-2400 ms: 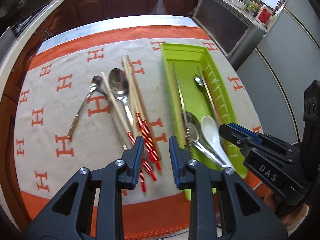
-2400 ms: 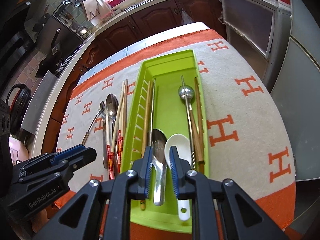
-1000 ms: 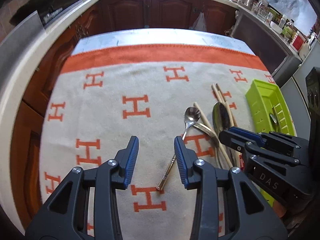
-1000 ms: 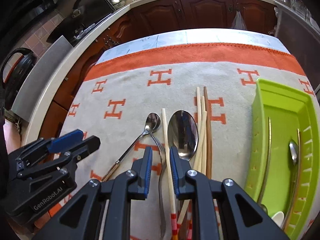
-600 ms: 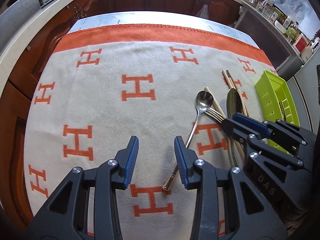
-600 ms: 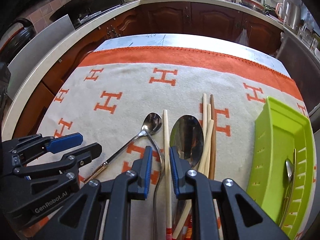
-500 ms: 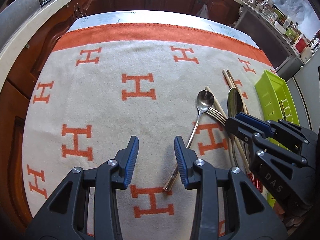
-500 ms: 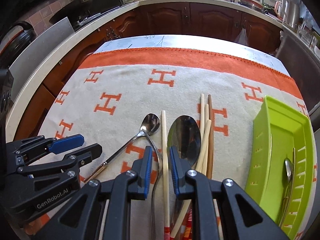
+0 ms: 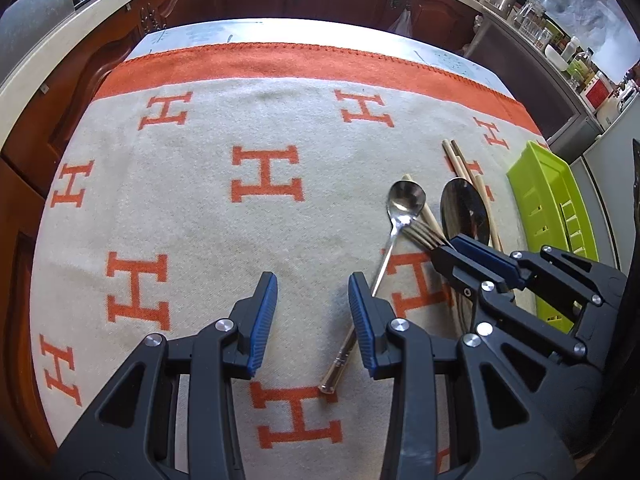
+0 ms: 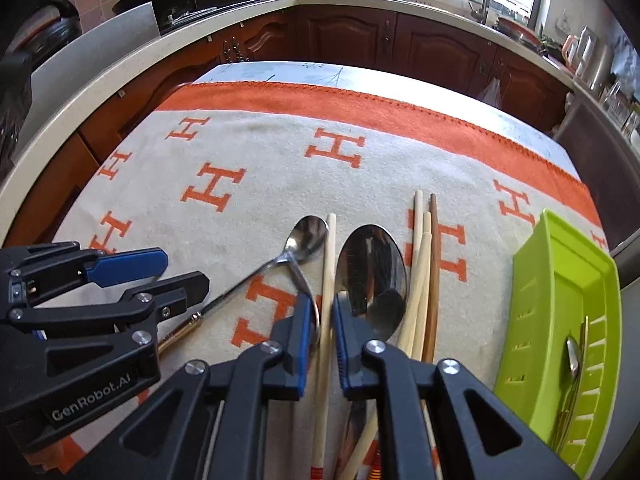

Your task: Organize utensils

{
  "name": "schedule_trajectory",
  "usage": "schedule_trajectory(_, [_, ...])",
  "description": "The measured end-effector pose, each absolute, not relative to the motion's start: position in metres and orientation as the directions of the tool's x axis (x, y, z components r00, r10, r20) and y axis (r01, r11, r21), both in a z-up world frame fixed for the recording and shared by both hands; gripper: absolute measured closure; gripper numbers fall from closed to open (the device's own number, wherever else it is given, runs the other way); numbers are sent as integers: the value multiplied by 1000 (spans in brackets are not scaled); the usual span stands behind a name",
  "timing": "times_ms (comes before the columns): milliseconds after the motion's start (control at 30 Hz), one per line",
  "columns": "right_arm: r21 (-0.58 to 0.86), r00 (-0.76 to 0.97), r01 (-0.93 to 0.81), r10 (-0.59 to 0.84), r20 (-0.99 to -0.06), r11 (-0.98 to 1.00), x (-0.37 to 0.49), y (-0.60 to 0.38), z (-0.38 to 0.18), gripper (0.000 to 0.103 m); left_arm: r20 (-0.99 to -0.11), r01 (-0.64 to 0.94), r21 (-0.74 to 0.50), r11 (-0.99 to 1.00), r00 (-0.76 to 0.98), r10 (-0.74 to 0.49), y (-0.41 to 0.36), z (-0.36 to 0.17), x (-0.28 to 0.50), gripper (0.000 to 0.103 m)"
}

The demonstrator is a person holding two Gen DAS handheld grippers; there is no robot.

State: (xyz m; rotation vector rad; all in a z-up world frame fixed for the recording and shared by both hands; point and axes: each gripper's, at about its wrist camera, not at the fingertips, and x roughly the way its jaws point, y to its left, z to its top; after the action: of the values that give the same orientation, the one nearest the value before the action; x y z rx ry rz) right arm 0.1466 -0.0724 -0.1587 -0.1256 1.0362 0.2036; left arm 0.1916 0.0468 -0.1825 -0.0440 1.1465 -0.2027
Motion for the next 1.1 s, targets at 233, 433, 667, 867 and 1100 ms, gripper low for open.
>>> schedule_trajectory(233, [208, 474, -143, 251, -844, 968, 144, -109, -144, 101, -897, 171, -157, 973, 388, -213, 36, -181, 192, 69])
schedule_trajectory(433, [330, 490, -117, 343, -801, 937, 128, -138, -132, 101, -894, 203, -129, 971, 399, -203, 18, -183, 195, 69])
schedule_trajectory(667, [384, 508, -95, 376, -775, 919, 112, -159, -128, 101, -873, 255, 5, 967, 472, -120, -13, -187, 194, 70])
schedule_trajectory(867, [417, 514, -89, 401, -759, 904, 103, -174, -129, 101, -857, 282, 23, 959, 500, -127, -24, -187, 186, 101])
schedule_trajectory(1100, [463, 529, -87, 435, -729, 882, 94, -188, -124, 101, -883, 182, -78, 980, 444, -152, -16, -183, 184, 102])
